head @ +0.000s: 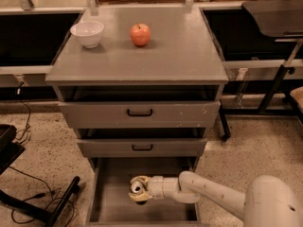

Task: Pick green can from bottom drawer and place on counter

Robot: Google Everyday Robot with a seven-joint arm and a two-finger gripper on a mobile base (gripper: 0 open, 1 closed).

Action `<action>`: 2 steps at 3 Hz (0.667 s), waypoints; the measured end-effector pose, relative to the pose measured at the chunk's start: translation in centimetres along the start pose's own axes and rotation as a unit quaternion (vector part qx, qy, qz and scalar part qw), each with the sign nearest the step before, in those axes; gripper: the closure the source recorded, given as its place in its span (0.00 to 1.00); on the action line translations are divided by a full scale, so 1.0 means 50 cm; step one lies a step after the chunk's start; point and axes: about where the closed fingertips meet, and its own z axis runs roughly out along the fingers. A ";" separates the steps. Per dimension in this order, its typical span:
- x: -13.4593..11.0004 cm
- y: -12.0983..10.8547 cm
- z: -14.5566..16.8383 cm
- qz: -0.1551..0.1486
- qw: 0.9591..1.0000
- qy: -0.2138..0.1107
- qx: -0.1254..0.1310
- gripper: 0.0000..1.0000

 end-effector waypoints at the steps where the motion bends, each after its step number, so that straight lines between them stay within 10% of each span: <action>1: -0.152 0.044 -0.136 0.034 0.999 -0.023 -0.019 1.00; 2: -0.316 0.052 -0.273 0.061 0.997 -0.044 0.002 1.00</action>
Offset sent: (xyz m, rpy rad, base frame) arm -0.0005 -0.1752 0.3692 0.0941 0.0433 -0.1529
